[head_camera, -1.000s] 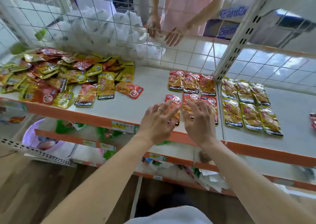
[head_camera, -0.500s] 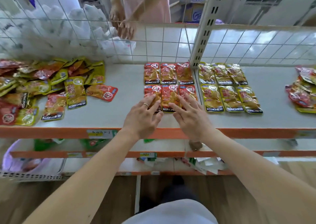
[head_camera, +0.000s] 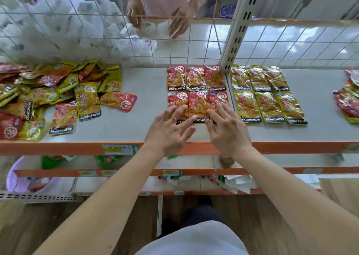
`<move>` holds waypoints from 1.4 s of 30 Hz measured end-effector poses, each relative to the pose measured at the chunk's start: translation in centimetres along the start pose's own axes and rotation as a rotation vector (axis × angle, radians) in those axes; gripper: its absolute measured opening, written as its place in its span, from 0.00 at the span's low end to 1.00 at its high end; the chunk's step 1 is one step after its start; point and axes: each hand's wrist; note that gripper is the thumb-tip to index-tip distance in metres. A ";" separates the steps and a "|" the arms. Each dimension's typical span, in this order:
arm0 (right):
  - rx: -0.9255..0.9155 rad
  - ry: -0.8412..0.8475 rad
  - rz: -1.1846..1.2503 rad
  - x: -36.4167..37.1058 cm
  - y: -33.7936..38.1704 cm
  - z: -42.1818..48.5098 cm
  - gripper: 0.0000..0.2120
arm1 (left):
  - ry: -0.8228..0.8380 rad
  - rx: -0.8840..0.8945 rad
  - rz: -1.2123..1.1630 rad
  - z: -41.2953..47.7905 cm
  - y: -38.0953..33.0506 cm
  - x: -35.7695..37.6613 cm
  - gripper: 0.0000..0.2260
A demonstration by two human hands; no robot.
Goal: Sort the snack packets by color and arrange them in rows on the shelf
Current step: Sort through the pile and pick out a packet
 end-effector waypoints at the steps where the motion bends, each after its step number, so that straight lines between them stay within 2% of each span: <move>1: -0.001 0.000 -0.005 0.0 0.0 0.0 0.23 | 0.008 -0.003 -0.001 0.0 0.0 -0.1 0.29; 13: -0.012 -0.049 0.031 -0.2 0.1 0.0 0.22 | 0.015 -0.001 -0.018 -0.1 0.1 -0.3 0.31; 16: -0.013 -0.042 0.044 -0.2 0.0 0.0 0.23 | 0.017 -0.010 -0.025 -0.1 0.1 -0.3 0.30; 21: -0.021 -0.061 0.059 -0.1 -0.1 0.1 0.18 | 0.003 -0.002 -0.045 -0.1 0.1 -0.2 0.27; 24: -0.019 -0.055 0.075 -0.2 -0.1 0.0 0.18 | -0.104 0.028 -0.220 -0.5 0.6 -0.4 0.31; 29: -0.053 -0.074 0.088 -0.8 -0.4 0.2 0.23 | -0.403 0.030 -0.482 -1.3 1.1 -0.1 0.24; 33: -0.122 -0.129 0.168 -2.5 1.0 1.4 0.25 | -0.540 -0.012 -0.387 -2.2 1.4 -1.1 0.22; 38: -0.314 -0.116 0.287 -4.3 4.8 3.5 0.23 | -0.578 -0.144 -0.362 -4.7 1.5 -3.5 0.28; 42: -0.417 -0.110 0.354 -5.5 7.9 3.8 0.22 | -0.649 -0.264 -0.278 -7.1 2.2 -4.8 0.28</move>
Point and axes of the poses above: each hand's wrist, its own z-axis towards the middle knuckle, its own x-axis out of the palm, y = z × x, and after that the axes turned 14 degrees about -z, right-handed
